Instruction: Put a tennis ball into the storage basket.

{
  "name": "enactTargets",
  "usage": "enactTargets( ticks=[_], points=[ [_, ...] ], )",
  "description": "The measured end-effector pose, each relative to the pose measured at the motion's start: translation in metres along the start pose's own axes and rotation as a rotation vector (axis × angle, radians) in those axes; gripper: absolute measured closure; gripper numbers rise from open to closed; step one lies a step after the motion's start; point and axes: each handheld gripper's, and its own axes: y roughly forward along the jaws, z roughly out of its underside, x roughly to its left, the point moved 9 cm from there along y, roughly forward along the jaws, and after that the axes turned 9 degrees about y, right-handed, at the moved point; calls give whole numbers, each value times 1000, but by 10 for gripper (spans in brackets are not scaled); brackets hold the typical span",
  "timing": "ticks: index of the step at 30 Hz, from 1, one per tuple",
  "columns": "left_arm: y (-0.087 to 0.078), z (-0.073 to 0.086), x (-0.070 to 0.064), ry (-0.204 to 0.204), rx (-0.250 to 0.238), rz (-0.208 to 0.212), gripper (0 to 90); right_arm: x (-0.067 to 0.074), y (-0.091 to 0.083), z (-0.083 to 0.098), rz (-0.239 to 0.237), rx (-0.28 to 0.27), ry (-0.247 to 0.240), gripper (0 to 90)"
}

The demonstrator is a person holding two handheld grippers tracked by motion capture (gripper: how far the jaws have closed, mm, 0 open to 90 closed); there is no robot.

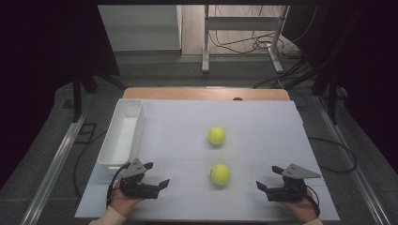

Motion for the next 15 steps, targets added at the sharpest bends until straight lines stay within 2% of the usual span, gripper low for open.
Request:
enactTargets(
  ticks=[15],
  points=[
    [4,-20,-8,23,-8,21,80,0,-2,-1,3,-8,-2,104]
  ],
)
